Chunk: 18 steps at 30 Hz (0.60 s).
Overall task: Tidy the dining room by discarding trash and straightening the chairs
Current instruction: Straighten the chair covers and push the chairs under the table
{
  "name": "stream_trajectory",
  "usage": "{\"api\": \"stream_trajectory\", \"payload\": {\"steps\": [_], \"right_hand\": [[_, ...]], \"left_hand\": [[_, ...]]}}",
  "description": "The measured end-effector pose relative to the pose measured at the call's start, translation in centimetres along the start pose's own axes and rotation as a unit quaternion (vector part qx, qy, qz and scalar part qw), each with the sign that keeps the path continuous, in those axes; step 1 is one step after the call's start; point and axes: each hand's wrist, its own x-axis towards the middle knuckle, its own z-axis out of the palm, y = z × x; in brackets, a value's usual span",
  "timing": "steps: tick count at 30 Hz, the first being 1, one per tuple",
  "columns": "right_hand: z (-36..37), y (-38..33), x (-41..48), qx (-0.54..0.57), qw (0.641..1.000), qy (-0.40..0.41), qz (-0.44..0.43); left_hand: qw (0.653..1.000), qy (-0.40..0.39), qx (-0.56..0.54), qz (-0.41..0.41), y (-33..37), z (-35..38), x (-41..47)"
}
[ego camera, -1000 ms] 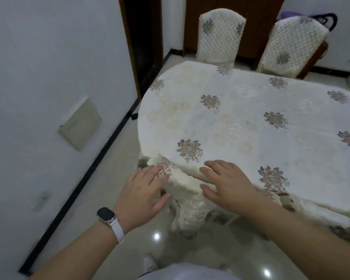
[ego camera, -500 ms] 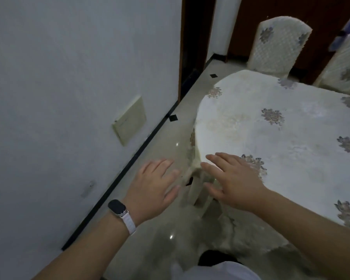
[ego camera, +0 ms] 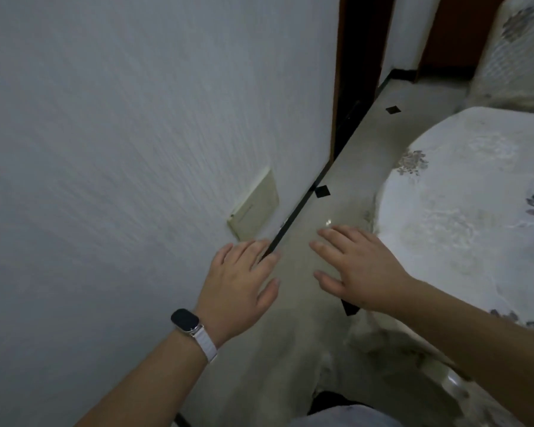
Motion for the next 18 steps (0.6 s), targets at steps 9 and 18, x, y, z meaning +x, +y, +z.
{"api": "stream_trajectory", "payload": {"steps": [9,18], "right_hand": [[-2.5,7.6,12.4,0.009,0.998,0.034,0.061],[-0.1,13.8,19.8,-0.021,0.99,0.044,0.136]], "left_hand": [[0.999,0.046,0.001,-0.016,-7.4,-0.2,13.9],[0.996,0.055,-0.044,0.047,-13.3,5.2,26.1]]}}
